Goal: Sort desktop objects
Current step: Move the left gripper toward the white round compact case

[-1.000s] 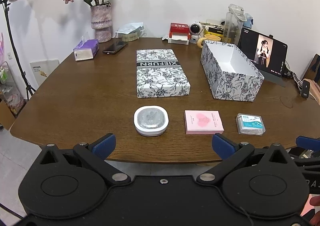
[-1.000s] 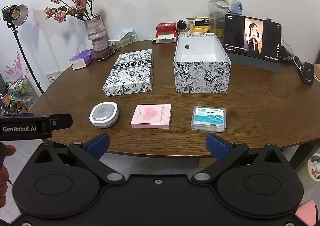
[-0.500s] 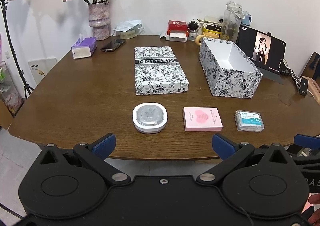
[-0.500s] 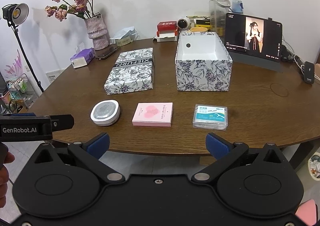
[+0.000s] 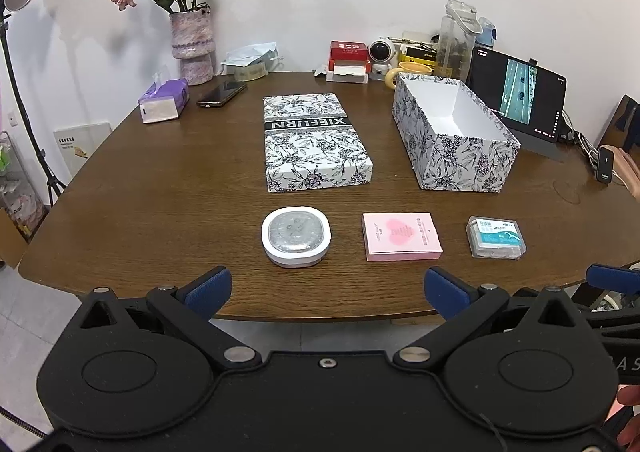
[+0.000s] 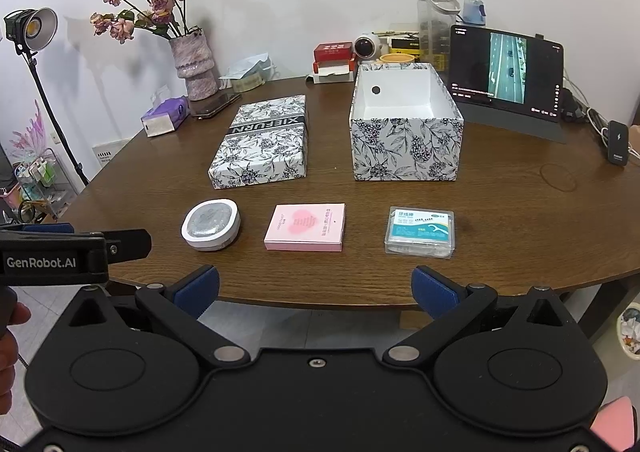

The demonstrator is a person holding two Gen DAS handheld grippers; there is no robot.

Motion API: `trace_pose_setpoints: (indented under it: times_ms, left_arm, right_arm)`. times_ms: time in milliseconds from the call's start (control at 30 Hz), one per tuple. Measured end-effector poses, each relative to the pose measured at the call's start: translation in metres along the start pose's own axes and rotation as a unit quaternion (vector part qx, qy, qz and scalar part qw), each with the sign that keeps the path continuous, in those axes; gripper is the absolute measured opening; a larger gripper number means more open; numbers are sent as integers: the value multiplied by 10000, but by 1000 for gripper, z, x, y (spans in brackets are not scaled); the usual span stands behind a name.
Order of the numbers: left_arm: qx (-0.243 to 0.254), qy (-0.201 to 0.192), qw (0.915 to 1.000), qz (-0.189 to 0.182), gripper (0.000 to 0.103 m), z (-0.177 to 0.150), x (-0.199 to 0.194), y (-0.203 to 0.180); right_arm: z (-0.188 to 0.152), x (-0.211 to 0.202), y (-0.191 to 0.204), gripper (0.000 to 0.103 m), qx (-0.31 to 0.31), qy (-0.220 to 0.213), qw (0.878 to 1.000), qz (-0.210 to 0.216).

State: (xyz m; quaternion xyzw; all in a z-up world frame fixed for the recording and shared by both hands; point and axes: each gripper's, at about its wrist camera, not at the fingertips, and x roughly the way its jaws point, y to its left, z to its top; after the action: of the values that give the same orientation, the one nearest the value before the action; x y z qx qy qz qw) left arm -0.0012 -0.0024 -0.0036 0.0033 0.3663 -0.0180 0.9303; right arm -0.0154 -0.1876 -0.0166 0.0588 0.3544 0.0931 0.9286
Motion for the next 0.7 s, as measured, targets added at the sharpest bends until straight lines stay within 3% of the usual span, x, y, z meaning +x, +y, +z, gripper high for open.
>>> trace_pose_setpoints:
  times_ms: [700]
  left_arm:
    - [55, 351, 9994, -1, 103, 13, 17, -3]
  right_arm:
    - [4, 4, -8, 103, 37, 104, 9999, -4]
